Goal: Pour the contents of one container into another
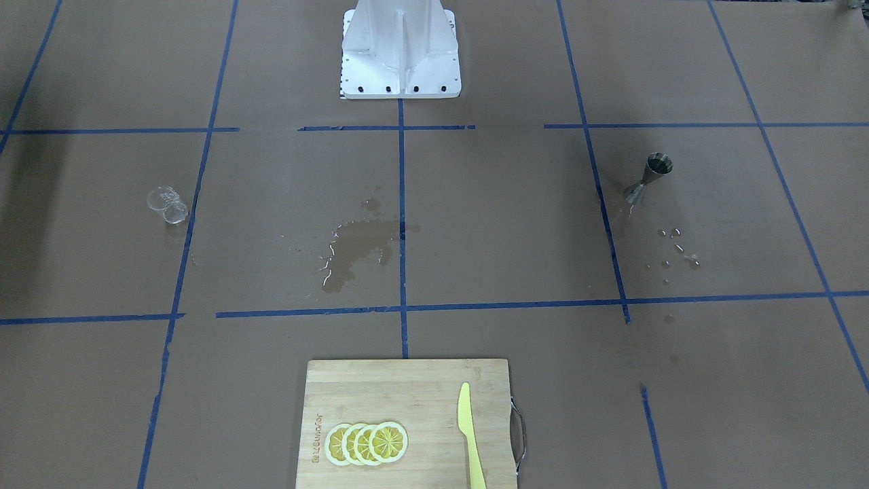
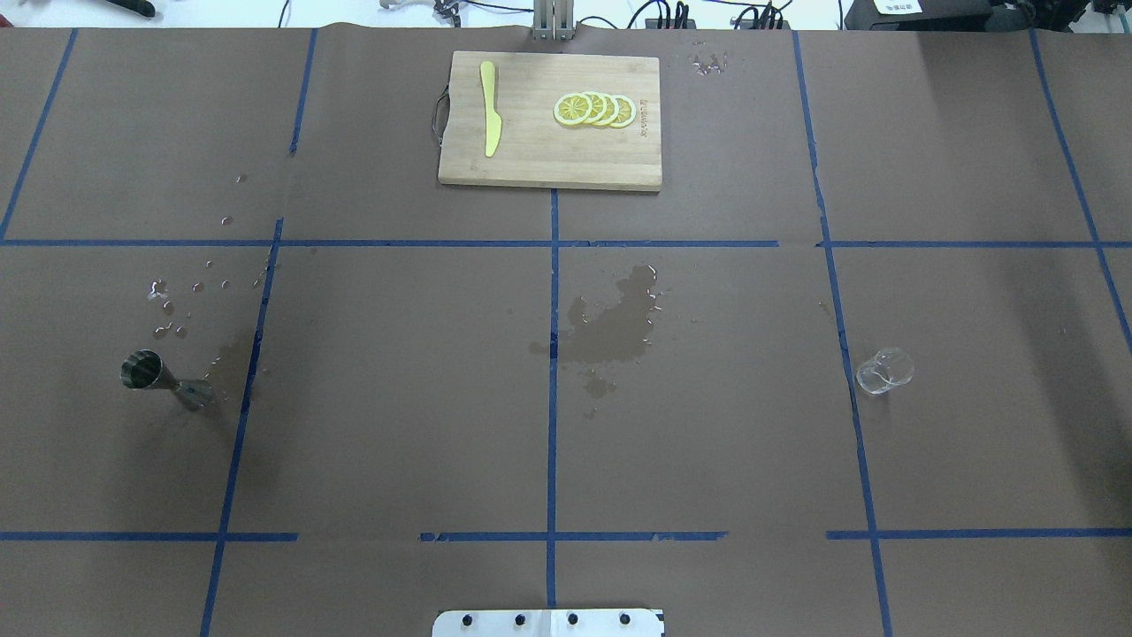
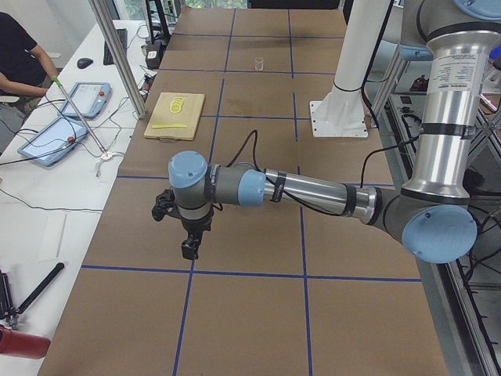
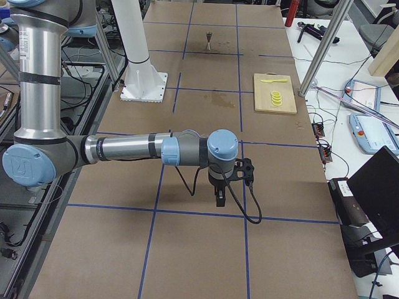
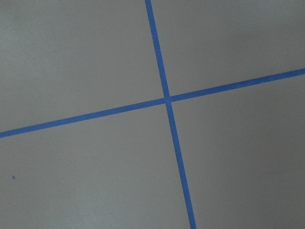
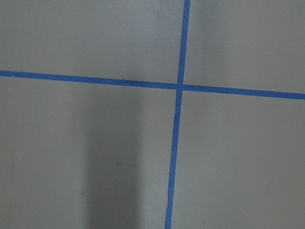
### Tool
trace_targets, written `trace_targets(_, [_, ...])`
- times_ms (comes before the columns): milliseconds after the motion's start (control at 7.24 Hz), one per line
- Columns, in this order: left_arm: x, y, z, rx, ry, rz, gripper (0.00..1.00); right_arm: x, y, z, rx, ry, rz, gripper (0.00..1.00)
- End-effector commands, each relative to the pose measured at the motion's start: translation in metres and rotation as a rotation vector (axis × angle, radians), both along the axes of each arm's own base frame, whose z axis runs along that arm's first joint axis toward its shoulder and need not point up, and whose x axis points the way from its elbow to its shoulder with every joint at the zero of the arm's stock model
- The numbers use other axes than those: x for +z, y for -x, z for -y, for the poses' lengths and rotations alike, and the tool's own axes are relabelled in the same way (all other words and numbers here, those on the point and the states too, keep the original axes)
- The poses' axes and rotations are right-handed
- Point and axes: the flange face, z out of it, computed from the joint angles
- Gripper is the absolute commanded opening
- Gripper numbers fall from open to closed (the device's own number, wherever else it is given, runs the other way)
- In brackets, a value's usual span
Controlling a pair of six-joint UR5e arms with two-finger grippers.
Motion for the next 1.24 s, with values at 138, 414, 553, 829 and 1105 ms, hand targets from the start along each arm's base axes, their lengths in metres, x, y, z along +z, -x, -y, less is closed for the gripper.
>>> trace_targets(138, [-0.12, 0.002, 0.002, -0.025, -0.238, 0.034, 1.0, -0.009, 0.0, 0.004, -0.002, -0.024, -0.002, 1.0])
trace_targets(414, [-0.168, -0.017, -0.034, -0.19, -0.172, -0.043, 1.0, -0.008, 0.004, 0.007, -0.012, -0.026, -0.005, 1.0])
trace_targets(553, [-0.171, -0.022, -0.05, -0.282, -0.104, -0.11, 1.0, -0.013, 0.004, 0.01, -0.008, -0.031, -0.002, 1.0])
trace_targets(829, [-0.224, -0.148, -0.085, -0.304, 0.0, -0.206, 1.0, -0.016, 0.005, 0.01, -0.007, -0.033, 0.011, 1.0])
trace_targets(1105, [-0.234, -0.16, -0.156, -0.333, 0.027, -0.228, 1.0, -0.015, 0.005, 0.009, -0.006, -0.029, 0.014, 1.0])
